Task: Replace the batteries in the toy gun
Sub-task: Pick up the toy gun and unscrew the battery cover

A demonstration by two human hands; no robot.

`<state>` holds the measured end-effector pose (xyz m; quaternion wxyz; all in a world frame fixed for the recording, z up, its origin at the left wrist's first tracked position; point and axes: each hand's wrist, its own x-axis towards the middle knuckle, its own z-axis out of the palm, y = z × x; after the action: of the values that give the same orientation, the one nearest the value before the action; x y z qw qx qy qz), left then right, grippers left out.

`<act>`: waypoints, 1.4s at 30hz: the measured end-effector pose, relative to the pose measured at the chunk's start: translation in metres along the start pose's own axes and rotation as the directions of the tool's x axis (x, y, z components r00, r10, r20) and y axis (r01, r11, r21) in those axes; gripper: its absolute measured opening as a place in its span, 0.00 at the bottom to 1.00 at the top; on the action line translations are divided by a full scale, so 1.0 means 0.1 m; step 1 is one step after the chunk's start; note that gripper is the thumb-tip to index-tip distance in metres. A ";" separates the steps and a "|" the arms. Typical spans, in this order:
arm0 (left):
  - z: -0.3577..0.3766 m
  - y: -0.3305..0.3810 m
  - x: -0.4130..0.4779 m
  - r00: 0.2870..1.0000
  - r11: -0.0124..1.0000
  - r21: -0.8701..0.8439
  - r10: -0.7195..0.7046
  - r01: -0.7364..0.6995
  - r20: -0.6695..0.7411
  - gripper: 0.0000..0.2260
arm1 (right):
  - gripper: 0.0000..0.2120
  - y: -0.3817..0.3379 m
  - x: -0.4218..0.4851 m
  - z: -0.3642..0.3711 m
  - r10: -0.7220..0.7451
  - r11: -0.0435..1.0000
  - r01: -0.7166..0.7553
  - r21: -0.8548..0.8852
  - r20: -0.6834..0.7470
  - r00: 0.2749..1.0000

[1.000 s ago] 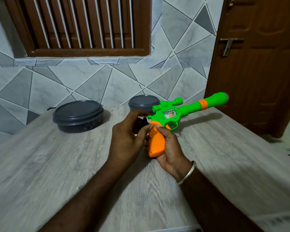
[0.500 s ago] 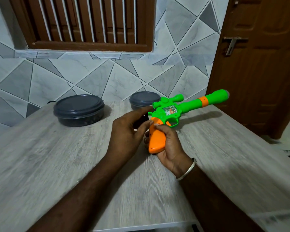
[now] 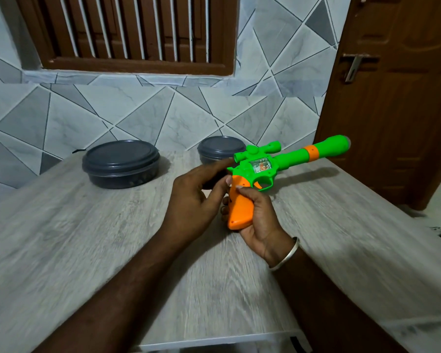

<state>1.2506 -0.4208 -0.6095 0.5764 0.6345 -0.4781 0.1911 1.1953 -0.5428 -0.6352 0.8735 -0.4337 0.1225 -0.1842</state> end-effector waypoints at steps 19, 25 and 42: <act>0.05 -0.04 0.01 0.999 0.999 0.042 -0.019 0.020 -0.027 0.18 | 0.08 0.00 0.00 0.02 -0.029 1.000 0.029 -0.002 -0.027 0.999; 0.05 0.00 -0.01 0.998 0.998 -0.045 -0.042 0.044 0.036 0.20 | 0.07 -0.01 -0.02 0.03 -0.037 0.999 0.039 0.034 -0.044 0.998; 0.07 -0.08 0.02 0.997 0.997 -0.031 -0.066 0.065 -0.038 0.19 | 0.08 0.00 0.01 0.01 -0.038 0.998 0.039 0.039 -0.026 0.999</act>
<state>1.2557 -0.4292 -0.6138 0.6009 0.6375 -0.4483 0.1775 1.1970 -0.5427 -0.6344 0.8766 -0.4163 0.1216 -0.2087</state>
